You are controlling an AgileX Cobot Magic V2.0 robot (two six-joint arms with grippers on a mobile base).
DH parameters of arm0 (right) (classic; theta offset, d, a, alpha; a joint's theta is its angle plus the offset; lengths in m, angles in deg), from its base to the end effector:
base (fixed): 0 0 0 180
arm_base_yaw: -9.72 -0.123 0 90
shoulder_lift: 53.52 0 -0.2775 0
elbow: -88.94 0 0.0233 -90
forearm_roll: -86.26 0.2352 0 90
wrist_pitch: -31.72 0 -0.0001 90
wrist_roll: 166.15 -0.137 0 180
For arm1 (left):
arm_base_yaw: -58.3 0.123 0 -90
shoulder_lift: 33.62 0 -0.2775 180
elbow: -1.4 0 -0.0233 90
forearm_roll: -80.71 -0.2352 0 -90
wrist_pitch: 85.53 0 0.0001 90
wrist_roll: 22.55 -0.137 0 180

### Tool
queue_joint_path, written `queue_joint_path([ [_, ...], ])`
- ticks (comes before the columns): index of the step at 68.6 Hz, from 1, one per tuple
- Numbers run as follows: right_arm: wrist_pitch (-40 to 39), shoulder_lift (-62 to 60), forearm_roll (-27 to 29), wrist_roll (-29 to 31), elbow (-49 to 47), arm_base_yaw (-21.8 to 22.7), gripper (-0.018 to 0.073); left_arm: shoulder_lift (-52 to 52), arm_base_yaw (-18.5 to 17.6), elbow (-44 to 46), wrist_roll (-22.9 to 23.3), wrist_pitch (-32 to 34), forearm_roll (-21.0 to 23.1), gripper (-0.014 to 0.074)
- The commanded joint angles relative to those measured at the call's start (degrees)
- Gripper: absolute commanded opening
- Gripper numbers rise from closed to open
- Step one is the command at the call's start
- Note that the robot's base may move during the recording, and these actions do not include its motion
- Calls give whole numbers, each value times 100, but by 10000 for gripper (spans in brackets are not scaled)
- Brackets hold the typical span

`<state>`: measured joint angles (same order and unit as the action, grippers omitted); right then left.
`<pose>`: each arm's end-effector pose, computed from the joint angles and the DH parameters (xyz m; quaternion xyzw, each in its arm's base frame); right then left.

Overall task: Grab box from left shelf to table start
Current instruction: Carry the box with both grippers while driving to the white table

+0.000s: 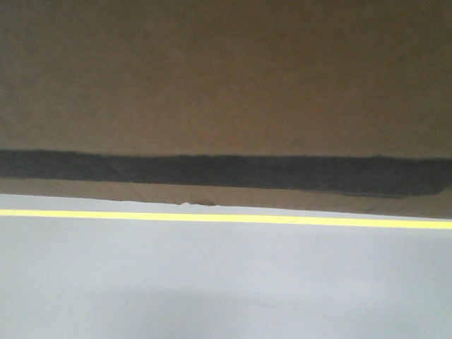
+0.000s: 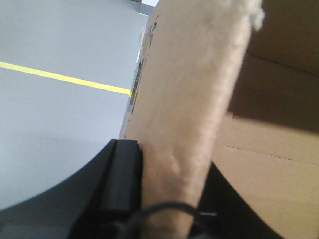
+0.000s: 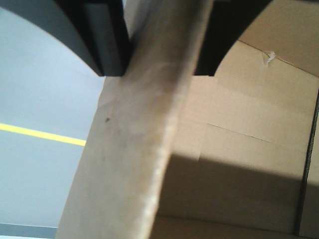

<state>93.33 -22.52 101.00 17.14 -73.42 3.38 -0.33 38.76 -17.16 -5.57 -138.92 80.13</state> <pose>0.0455 0.0359 0.3943 -0.0827 0.8095 0.1425 0.5635 0.0671 -0.0226 0.4028 0.0177 0.7944 -0.1854 0.5781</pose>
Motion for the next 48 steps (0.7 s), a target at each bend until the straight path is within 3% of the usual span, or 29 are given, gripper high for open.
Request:
queue_joint_path([
  [1, -1133, 100, -307, 317, -165, 23, 62, -20, -145, 222, -777, 520, 745, -92],
  [48, -1134, 100, -307, 317, -153, 23, 62, -20, -145, 222, -777, 520, 745, -92],
])
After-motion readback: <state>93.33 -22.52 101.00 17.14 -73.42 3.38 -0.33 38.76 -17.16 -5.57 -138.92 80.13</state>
